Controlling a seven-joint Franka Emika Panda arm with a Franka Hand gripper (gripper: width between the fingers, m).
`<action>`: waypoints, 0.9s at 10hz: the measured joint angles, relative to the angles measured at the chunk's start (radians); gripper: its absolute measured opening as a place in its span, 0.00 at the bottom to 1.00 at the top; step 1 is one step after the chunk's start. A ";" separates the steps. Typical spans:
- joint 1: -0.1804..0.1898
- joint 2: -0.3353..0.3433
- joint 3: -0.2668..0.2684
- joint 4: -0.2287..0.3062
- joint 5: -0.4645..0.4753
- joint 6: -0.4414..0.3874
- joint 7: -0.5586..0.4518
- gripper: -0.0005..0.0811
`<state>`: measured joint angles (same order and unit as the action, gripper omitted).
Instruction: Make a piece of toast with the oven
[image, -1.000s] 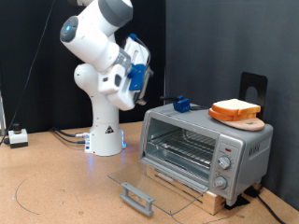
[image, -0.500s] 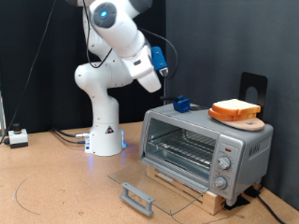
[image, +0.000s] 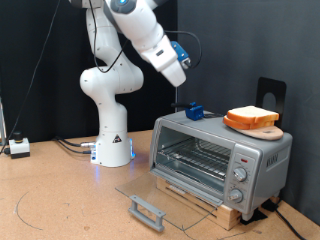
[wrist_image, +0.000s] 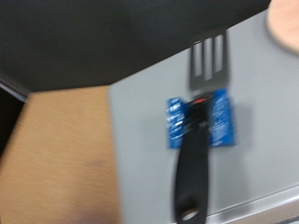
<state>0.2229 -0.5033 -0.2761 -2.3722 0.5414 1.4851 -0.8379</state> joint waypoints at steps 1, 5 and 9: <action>0.002 -0.047 0.031 -0.025 -0.001 0.037 -0.024 1.00; -0.002 -0.211 0.147 -0.122 -0.033 0.107 0.040 1.00; -0.017 -0.316 0.209 -0.221 -0.032 0.228 0.116 1.00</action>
<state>0.2064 -0.8188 -0.0667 -2.5931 0.5091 1.7129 -0.7215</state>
